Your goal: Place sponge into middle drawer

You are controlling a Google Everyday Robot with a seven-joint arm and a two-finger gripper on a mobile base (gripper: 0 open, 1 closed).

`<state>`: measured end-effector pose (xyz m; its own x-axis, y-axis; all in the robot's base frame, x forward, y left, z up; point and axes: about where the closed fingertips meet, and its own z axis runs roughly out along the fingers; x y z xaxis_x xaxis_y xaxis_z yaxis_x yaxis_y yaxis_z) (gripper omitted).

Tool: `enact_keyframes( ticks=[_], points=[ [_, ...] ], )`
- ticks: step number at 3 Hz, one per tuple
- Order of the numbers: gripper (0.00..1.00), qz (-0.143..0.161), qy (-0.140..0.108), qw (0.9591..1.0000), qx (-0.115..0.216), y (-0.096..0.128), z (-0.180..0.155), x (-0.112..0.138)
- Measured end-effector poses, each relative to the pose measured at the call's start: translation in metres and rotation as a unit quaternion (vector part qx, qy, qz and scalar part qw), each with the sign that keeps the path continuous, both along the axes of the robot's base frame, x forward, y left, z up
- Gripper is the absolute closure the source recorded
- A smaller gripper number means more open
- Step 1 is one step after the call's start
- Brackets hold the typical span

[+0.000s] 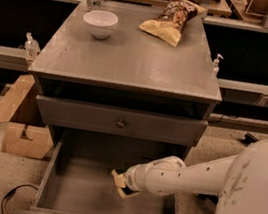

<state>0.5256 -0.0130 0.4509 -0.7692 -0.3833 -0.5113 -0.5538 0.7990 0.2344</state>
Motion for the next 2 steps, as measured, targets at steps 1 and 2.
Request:
enact_keyframes(
  ticks=[1, 2],
  points=[
    [0.51, 0.001, 0.0, 1.0, 0.0, 0.0008, -0.0004, -0.0003],
    [0.2, 0.002, 0.001, 1.0, 0.0, 0.0021, -0.0011, -0.0008]
  ],
)
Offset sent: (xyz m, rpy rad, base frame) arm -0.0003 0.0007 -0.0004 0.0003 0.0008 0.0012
